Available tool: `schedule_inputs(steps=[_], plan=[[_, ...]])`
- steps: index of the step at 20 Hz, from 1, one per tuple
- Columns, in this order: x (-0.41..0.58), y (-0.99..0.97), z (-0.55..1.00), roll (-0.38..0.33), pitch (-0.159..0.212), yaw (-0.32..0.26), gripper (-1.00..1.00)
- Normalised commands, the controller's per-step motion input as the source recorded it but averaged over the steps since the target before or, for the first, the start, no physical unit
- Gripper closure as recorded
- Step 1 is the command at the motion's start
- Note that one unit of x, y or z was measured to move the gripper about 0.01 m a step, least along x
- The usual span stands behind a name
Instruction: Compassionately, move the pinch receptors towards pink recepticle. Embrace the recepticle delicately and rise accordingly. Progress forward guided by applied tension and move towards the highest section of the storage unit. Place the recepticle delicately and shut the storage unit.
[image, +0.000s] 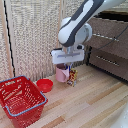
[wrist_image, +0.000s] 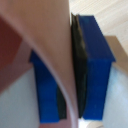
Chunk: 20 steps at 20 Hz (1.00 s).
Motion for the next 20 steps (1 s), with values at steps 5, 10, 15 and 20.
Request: schedule_inputs(steps=[5,10,15,20], plan=[[0.435,0.03,0.90,-0.008,0.069,0.012,1.00],[0.452,0.05,1.00,-0.062,0.054,0.004,1.00],[0.322,0.00,1.00,-0.054,0.036,-0.002,1.00],[0.030,-0.31,0.90,-0.012,0.024,-0.022,1.00]])
